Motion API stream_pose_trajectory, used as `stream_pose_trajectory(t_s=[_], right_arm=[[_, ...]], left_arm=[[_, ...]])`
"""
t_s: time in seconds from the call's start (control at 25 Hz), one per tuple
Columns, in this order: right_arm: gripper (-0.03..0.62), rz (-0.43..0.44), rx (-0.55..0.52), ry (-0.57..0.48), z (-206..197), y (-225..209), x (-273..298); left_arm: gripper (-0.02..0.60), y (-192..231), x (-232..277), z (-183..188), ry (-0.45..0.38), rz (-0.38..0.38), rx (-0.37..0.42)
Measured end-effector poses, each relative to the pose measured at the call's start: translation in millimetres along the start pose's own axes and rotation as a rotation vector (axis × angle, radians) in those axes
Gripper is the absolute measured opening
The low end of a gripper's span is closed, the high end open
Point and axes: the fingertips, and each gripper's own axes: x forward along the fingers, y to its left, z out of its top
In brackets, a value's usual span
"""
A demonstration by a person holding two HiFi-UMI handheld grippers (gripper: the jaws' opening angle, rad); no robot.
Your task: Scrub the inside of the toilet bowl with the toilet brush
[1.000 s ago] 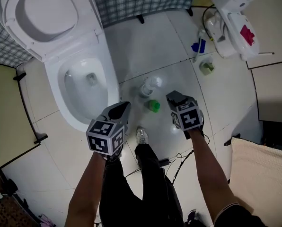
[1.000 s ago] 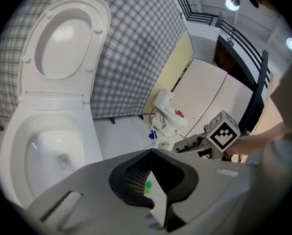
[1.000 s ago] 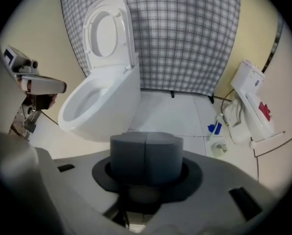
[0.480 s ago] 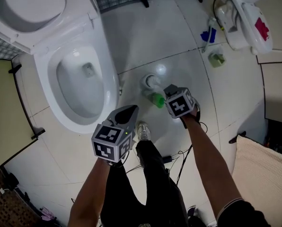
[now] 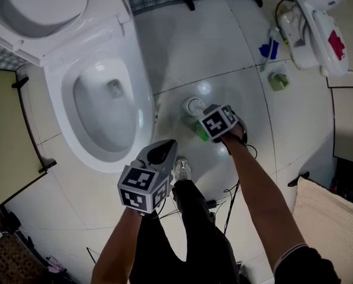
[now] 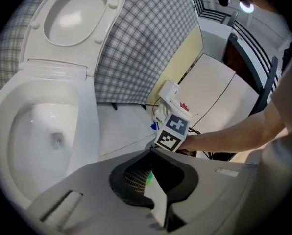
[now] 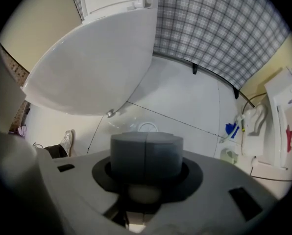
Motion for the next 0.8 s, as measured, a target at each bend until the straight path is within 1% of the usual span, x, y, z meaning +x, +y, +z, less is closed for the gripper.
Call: stream_pose_trajectory(t_s=[0.2, 0.32, 0.56, 0.68, 0.72, 0.76, 0.8], right_arm=[[0.163, -0.014, -0.004, 0.023, 12, 4, 17], [0.163, -0.042, -0.012, 0.033, 19, 2, 23], [0.17, -0.066, -0.025, 0.012, 25, -4, 21], [0.175, -0.055, -0.024, -0.002, 22, -2, 19], [0.231, -0.045, -0.015, -0.008, 22, 0, 17], [0.273, -0.035, -0.001, -0.016, 21, 1, 15], [0.275, -0.028, 0.012, -0.022, 21, 2, 12]], left_arm=[[0.008, 15, -5, -3, -0.002, 0.026, -0.017], [0.008, 19, -7, -4, 0.0, 0.029, -0.023], [0.008, 21, -7, -3, -0.002, 0.037, -0.032], [0.008, 20, -8, -3, -0.002, 0.033, -0.03], [0.008, 20, -8, -3, -0.001, 0.032, -0.032], [0.008, 21, -9, -4, -0.001, 0.032, -0.034], [0.008, 22, -10, -4, 0.0, 0.032, -0.033]])
